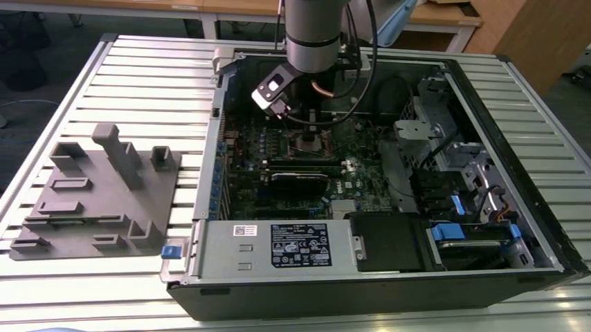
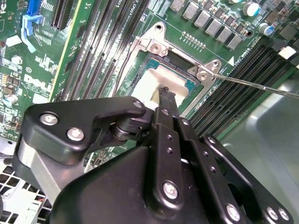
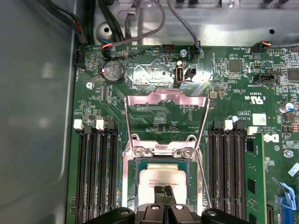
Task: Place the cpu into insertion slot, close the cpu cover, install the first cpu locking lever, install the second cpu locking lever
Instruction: 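Place the cpu into insertion slot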
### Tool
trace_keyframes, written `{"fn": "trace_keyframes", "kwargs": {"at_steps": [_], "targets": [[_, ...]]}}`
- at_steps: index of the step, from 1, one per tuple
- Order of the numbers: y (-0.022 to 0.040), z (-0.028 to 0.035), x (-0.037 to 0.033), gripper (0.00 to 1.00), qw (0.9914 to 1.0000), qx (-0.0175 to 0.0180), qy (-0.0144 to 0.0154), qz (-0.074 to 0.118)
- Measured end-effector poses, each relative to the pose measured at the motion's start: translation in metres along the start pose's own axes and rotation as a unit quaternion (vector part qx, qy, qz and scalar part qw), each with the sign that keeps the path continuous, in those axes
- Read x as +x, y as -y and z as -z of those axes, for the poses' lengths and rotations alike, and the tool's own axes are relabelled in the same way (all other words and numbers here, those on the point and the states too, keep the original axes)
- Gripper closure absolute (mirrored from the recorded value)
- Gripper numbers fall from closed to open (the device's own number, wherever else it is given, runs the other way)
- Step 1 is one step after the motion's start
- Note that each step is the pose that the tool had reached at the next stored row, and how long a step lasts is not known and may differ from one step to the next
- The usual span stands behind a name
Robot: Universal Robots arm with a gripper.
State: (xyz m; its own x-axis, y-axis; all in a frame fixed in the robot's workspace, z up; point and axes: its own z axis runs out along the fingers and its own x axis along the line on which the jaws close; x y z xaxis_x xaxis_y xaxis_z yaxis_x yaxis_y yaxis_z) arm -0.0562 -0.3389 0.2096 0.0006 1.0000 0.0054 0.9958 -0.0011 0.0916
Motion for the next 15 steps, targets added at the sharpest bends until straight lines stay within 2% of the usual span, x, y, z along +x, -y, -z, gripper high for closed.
{"fn": "trace_keyframes", "kwargs": {"at_steps": [5, 7, 8, 15], "targets": [[-0.0007, -0.0047, 0.0, 0.89, 1.0, 0.0001, 0.0009, 0.0], [-0.0009, -0.0066, 0.0, 0.89, 0.99999, 0.0004, 0.0039, 0.0], [-0.0009, -0.0074, 0.0, 0.89, 0.99999, 0.0005, 0.0044, 0.0], [-0.0007, -0.0104, -0.0002, 0.89, 0.99999, 0.001, 0.005, 0.0]]}}
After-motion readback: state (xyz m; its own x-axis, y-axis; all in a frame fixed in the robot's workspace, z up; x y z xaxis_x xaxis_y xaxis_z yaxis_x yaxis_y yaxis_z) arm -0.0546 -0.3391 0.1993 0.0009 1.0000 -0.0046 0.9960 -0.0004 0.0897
